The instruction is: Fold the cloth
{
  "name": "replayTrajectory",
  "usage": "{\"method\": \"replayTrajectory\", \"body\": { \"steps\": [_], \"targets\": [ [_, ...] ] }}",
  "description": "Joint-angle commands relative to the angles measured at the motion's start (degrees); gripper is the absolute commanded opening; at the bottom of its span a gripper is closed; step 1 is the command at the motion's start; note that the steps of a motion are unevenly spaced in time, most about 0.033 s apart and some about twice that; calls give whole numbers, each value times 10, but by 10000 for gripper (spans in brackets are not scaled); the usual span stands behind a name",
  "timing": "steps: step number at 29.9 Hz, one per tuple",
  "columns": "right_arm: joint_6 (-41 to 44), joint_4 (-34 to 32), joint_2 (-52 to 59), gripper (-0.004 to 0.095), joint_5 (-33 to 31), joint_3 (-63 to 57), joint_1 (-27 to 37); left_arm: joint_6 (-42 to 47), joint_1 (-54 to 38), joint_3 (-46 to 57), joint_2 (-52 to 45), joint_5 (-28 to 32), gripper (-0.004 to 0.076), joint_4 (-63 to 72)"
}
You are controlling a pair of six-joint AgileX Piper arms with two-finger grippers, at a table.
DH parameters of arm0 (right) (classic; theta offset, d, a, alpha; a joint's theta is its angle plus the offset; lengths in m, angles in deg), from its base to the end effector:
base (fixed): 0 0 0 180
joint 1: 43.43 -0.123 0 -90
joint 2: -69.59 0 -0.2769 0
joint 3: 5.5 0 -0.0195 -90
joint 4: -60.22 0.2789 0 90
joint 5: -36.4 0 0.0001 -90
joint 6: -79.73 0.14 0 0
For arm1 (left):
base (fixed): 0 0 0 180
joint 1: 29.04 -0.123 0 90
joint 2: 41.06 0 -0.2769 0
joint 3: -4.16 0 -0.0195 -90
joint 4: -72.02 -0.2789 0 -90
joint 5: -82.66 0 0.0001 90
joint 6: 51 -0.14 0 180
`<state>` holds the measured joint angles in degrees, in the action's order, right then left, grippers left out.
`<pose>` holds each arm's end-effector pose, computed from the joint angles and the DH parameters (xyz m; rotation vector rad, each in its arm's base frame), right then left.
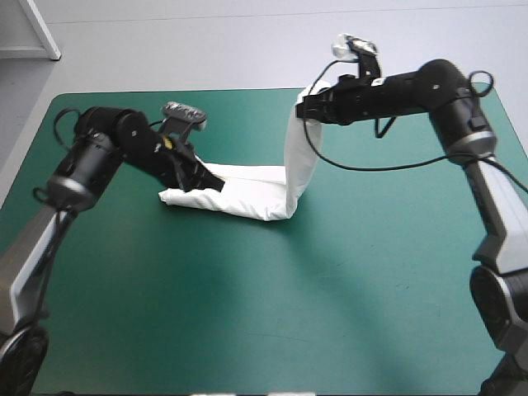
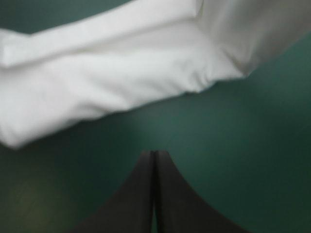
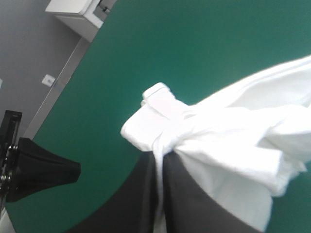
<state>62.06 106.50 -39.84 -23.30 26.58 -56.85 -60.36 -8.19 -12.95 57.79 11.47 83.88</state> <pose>0.4146 0.1888 0.3981 -0.4434 2.1765 0.9725 0.3445 -0.1604 0.3341 0.6711 2.5872 -0.3473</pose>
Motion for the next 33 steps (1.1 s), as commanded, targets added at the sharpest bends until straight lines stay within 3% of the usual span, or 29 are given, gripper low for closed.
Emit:
{"method": "replayTrajectory", "body": {
  "steps": [1, 7, 12, 15, 19, 21, 26, 29, 33],
  "targets": [
    [14, 36, -37, -10, 28, 93, -60, -12, -37, 97, -109, -25, -10, 9],
    [31, 34, -175, -10, 50, 229, -157, -12, -90, 268, -246, -5, -10, 9],
    [42, 35, -291, 30, 58, 339, -198, -8, -91, 366, -329, 17, -10, 11],
    [47, 49, -335, 227, 39, 385, -204, -8, -91, 405, -357, 26, -10, 11],
    [47, 47, -339, 583, 19, 401, -200, -11, -91, 426, -369, 30, -10, -3],
    [53, 46, -328, 664, 0, 401, -194, -11, -91, 426, -369, 30, -10, -11],
    [105, 4, -299, 638, -62, 401, -165, -11, -91, 426, -369, 45, -10, -11],
    [143, -64, -280, 624, -121, 401, -142, -11, -91, 426, -369, 52, -10, -11],
    [202, -190, -252, 624, -120, 391, -130, -11, -91, 426, -369, 64, -10, -8]
  ]
}}
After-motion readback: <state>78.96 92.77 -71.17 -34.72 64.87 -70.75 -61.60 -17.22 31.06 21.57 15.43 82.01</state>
